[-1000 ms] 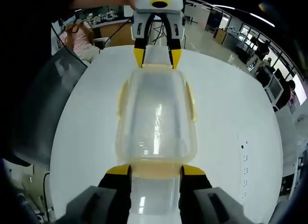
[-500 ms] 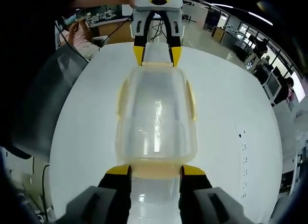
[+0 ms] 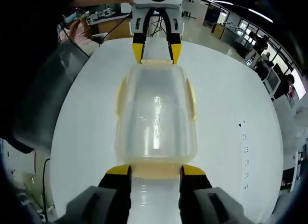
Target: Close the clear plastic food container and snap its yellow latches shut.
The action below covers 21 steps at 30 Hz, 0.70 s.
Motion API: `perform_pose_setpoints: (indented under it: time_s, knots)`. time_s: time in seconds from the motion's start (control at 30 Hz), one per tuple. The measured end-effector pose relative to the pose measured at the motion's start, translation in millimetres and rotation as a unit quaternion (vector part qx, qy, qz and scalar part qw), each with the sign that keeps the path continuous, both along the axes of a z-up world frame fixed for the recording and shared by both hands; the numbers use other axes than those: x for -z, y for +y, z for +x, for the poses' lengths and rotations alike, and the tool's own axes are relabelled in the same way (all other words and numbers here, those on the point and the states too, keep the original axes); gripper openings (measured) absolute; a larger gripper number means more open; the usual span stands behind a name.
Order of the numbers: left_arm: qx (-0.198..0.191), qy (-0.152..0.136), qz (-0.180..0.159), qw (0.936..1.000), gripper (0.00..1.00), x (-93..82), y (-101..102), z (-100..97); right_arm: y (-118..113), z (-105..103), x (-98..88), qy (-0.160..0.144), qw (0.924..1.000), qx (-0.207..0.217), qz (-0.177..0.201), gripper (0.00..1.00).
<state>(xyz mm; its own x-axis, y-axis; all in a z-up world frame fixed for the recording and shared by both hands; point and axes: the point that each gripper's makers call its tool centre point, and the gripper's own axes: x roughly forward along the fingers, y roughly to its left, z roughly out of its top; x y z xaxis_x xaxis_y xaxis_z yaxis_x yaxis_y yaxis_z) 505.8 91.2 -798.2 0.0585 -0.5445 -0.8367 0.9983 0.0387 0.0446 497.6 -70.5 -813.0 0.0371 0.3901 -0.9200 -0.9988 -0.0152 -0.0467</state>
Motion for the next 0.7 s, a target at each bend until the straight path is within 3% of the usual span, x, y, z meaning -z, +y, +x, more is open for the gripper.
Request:
perform_pose_setpoints:
  time_s: [0.7]
  knots:
    - [0.010, 0.003, -0.006, 0.9999, 0.35, 7.4, -49, -3.1, -50, -4, 6.3, -0.001, 0.9991, 0.015, -0.039, 0.36]
